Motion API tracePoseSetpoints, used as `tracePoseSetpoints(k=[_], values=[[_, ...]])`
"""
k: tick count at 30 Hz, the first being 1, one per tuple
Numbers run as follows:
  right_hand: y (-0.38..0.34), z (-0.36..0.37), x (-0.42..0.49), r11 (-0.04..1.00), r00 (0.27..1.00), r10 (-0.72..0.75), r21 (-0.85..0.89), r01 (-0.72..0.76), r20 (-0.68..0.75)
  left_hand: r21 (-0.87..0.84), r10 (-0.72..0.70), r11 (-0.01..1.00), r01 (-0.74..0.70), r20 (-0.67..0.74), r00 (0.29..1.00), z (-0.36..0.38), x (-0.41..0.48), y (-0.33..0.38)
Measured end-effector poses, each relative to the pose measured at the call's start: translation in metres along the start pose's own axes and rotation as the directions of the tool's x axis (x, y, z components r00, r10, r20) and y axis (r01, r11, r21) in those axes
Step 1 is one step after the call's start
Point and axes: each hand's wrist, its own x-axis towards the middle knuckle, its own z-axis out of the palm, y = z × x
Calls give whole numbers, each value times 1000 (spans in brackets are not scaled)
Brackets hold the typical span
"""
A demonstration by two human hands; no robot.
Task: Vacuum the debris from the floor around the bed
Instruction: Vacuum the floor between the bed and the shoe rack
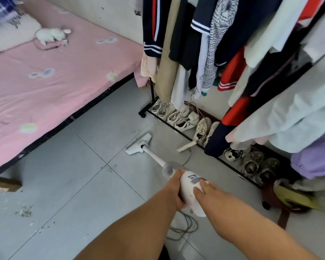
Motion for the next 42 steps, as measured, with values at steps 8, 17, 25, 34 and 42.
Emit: tracePoseSetpoints(k=[8, 17, 25, 34, 42], values=[[-7, -32, 61, 998, 999, -43, 37, 43, -4, -4, 27, 1000, -27, -32, 999, -15, 13, 68], [-24, -53, 106, 996, 996, -88, 34, 88, 5, -46, 79, 996, -81, -41, 996, -44, 24, 116], [-31, -62, 115, 990, 989, -139, 4, 139, 40, -118, 87, 988, -94, -68, 994, -58, 23, 121], [10, -55, 81, 982, 982, -183, -37, 185, 42, -167, 69, 983, -81, -78, 995, -20, 18, 83], [73, -53, 37, 968, 973, -200, -128, 215, 117, -216, 99, 970, -109, -56, 993, 49, 14, 32]])
